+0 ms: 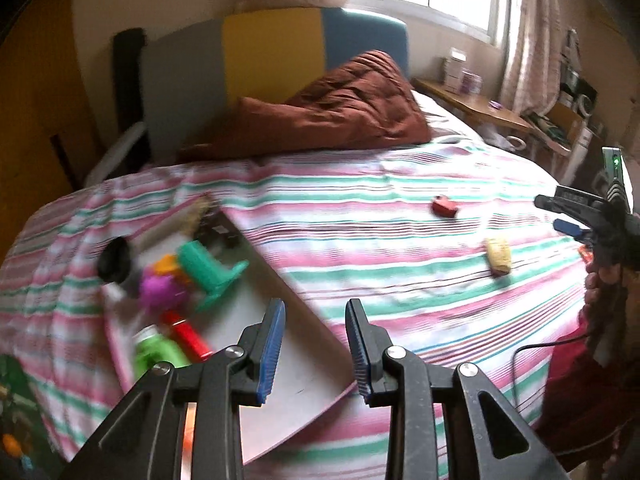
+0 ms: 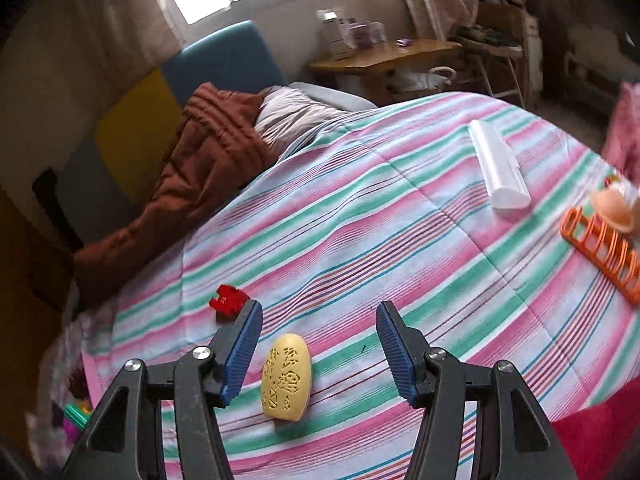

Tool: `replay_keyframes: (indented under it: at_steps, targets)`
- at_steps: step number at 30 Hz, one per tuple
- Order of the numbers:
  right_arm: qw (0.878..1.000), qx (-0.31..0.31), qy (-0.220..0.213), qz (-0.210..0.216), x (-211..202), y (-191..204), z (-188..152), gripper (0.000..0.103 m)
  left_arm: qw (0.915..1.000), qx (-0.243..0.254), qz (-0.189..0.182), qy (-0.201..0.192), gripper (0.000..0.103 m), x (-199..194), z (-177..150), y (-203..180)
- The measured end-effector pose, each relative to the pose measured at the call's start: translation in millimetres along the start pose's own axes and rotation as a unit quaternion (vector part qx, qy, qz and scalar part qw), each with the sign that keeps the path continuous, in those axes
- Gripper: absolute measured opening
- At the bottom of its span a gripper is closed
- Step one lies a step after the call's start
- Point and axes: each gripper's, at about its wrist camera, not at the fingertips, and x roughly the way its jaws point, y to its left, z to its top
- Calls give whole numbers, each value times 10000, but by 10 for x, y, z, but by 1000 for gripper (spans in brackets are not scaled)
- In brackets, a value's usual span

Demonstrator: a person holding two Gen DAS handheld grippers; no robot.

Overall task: Organize rigid objects
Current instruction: 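Withdraw the right gripper from the tray while the left reaches toward the red puzzle piece, then grasp the red puzzle piece with the left gripper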

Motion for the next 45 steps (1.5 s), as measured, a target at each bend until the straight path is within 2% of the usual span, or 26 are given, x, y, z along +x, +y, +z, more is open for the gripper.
replay_keyframes:
  at_steps: [4,6,8,10,17,22,25,32,33,34,35,37,45]
  targets:
    - [9994,323,117,89,36,-105,13,61,9992,357,-136,116,31,251,188,-318]
    - [9988,431,197,131,57,-127,1,61,9976,517,-363,268,31,407,276,-459]
    - [9982,508,236,192,58,-147,-8,61,9951,651,-577,476,35,585,358,-596]
    - [9979,546,238,234,50,-154,-5,64,9928,707,-786,561,43,754,455,-733]
    - [9969,559,323,439,61,-122,-19,67,9855,1014,-1114,778,46,1359,816,-1197]
    - [9956,614,413,574,81,-123,-23,70,9796,1143,-1335,971,65,1742,998,-1433]
    - [9944,672,503,637,114,-131,-29,70,9782,1270,-1320,982,69,1911,1079,-1561]
    - [9930,745,623,676,161,-144,-32,71,9759,1487,-1141,1121,69,2355,1191,-1781]
    - [9930,744,630,672,166,-144,-34,71,9756,1495,-1125,1148,63,2396,1182,-1783]
    - [9931,737,637,658,170,-143,-36,71,9777,1523,-1043,1000,51,2374,1175,-1776]
    - [9932,725,643,648,174,-141,-38,71,9780,1520,-1047,973,50,2362,1173,-1766]
    - [9932,702,661,648,184,-137,-38,71,9779,1262,-1319,1015,50,2289,1144,-1661]
    - [9927,357,1024,531,336,-17,-108,71,9858,916,-1075,911,50,1774,714,-1274]
